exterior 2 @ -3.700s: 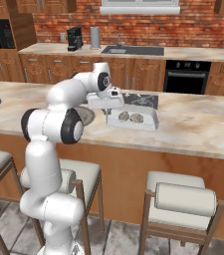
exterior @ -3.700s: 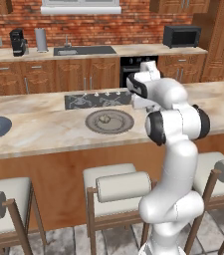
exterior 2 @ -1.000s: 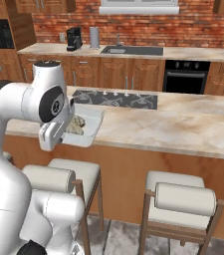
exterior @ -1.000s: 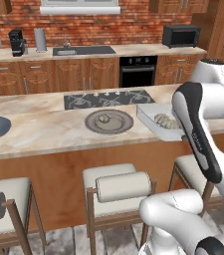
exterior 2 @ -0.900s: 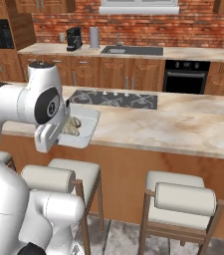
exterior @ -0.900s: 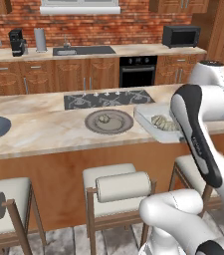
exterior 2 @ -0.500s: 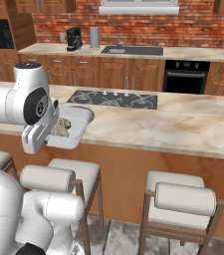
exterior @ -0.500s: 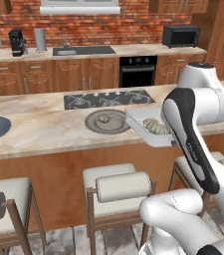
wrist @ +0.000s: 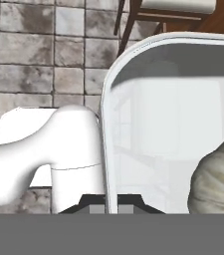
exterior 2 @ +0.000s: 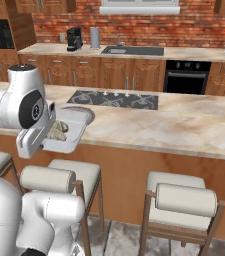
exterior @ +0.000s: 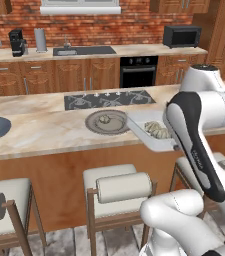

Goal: Place two dumplings into each of the tupperware containers and then place the containers in the fridge.

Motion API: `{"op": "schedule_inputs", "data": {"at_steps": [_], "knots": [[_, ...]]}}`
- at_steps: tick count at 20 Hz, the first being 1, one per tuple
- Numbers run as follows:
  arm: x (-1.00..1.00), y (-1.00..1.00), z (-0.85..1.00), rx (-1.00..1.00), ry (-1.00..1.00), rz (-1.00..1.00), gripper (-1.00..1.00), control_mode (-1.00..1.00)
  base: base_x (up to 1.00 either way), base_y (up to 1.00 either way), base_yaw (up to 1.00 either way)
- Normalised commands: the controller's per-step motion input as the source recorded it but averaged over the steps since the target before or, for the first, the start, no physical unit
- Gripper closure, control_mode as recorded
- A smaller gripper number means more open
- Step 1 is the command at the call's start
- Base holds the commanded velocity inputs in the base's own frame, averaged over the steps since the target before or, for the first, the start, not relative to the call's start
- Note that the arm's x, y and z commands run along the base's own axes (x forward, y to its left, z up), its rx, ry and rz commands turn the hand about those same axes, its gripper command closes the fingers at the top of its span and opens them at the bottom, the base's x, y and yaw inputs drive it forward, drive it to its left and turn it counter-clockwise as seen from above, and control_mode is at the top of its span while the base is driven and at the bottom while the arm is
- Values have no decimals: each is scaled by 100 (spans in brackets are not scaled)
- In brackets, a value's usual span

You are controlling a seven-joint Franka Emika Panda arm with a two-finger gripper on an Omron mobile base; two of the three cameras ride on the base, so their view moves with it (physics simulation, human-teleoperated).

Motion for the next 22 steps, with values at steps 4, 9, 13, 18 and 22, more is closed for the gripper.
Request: {"op": "schedule_inputs", "data": {"at_steps": [4, 9, 13, 18, 22], "knots": [[-22, 0, 0, 0, 0, 0, 100, -100, 0, 0, 0], [-5, 0, 0, 0, 0, 0, 100, 100, -2, 0, 0], [0, 0, 0, 0, 0, 0, 100, 100, -46, 11, 17], [0, 0, 0, 0, 0, 0, 100, 100, -72, 31, 76], [0, 0, 0, 0, 0, 0, 100, 100, -49, 42, 95]]}}
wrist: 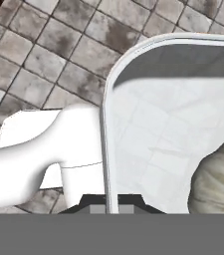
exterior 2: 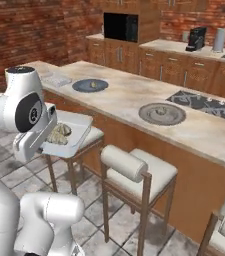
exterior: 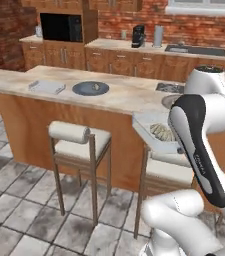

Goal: Place two dumplings into each of the tupperware containers and then place the containers in the fridge.

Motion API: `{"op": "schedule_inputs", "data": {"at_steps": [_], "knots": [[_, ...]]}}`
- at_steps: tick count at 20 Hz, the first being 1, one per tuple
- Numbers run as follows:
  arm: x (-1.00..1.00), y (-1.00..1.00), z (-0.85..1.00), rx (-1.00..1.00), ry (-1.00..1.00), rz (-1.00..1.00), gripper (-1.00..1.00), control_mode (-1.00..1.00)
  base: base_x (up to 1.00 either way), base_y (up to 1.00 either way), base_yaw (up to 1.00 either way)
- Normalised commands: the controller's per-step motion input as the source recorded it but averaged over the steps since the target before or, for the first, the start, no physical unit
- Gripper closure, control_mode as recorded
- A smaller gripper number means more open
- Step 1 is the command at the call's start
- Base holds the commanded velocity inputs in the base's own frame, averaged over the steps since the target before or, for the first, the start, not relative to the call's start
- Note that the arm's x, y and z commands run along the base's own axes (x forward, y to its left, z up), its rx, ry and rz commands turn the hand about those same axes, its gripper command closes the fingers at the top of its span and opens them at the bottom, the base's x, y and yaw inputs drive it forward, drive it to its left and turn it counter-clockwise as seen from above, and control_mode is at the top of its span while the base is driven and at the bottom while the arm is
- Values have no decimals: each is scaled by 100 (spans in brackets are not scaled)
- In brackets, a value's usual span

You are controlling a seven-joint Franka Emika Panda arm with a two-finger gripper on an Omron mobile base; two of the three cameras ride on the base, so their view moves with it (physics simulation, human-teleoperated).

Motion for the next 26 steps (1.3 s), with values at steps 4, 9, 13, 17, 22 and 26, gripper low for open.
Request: {"op": "schedule_inputs", "data": {"at_steps": [4, 9, 13, 17, 22, 26], "knots": [[0, 0, 0, 0, 0, 0, 100, 100, -27, 32, 100], [0, 0, 0, 0, 0, 0, 100, 100, -7, 2, 100], [0, 0, 0, 0, 0, 0, 100, 100, 0, 0, 100], [0, 0, 0, 0, 0, 0, 100, 100, 0, 0, 100], [0, 0, 0, 0, 0, 0, 100, 100, 0, 0, 100], [0, 0, 0, 0, 0, 0, 100, 100, 0, 0, 100]]}}
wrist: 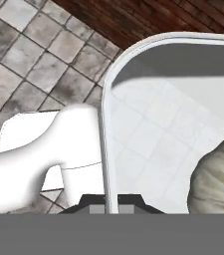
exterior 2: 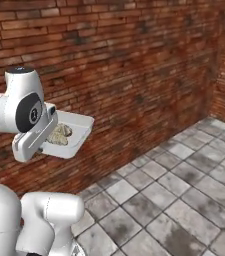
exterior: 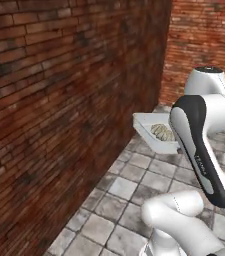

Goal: Place two dumplings into each of the tupperware containers and then place the containers in the fridge.

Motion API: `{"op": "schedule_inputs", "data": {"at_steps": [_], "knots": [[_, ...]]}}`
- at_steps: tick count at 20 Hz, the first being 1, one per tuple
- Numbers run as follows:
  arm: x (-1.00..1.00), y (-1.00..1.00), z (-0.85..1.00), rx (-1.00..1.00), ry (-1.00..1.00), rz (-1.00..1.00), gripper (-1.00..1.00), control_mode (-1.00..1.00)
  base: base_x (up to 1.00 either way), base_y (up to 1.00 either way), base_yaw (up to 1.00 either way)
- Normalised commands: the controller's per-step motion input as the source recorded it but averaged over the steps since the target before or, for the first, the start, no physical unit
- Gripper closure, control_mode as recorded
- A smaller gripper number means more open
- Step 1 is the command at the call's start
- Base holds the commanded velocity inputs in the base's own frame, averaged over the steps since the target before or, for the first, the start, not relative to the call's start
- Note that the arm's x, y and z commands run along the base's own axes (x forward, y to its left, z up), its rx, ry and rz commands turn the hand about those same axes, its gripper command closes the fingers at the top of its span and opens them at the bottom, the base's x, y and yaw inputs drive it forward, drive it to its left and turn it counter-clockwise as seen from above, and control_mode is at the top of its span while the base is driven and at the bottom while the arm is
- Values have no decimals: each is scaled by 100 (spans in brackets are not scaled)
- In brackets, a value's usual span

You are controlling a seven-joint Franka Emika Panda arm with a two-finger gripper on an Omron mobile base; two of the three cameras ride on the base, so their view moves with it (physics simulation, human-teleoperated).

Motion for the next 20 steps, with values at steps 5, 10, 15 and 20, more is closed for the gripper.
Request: {"op": "schedule_inputs", "data": {"at_steps": [5, 10, 15, 20], "knots": [[0, 0, 0, 0, 0, 0, 100, 100, -12, 0, 100], [0, 0, 0, 0, 0, 0, 100, 100, -24, 0, 100], [0, 0, 0, 0, 0, 0, 100, 100, -16, 0, 100], [0, 0, 0, 0, 0, 0, 100, 100, -10, 0, 100]]}}
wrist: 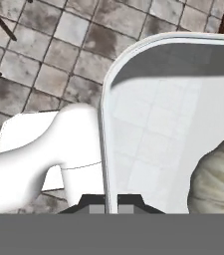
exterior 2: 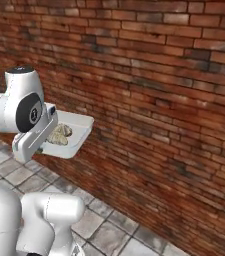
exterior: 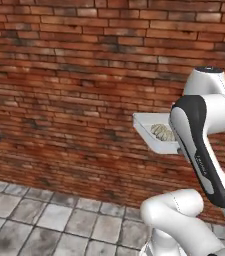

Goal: Place two dumplings into each of the tupperware containers and then place the containers in the fridge.

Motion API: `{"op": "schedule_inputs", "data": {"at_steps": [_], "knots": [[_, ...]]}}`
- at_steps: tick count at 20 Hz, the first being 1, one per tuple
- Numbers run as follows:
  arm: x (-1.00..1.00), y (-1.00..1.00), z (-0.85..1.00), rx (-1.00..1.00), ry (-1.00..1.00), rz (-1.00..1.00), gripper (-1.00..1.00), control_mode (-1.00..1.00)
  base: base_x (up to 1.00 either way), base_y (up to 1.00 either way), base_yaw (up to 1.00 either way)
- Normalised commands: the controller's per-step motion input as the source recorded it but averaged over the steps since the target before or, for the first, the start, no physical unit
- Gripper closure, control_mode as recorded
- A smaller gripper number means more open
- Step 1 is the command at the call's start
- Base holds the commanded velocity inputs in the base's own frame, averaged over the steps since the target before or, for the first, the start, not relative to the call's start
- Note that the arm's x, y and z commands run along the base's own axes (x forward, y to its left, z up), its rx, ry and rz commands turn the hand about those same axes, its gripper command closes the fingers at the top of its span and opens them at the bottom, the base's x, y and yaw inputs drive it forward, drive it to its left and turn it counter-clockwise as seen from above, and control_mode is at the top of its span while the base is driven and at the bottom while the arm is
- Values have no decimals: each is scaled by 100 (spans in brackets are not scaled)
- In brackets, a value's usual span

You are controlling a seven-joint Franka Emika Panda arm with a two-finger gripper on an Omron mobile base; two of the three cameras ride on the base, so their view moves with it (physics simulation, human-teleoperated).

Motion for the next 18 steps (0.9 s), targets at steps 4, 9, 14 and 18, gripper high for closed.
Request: {"op": "schedule_inputs", "data": {"at_steps": [4, 9, 14, 18], "knots": [[0, 0, 0, 0, 0, 0, 100, 100, -6, 0, 100], [0, 0, 0, 0, 0, 0, 100, 100, 0, 0, 100], [0, 0, 0, 0, 0, 0, 100, 100, 60, -3, 75], [0, 0, 0, 0, 0, 0, 100, 100, 99, -2, 48]]}}
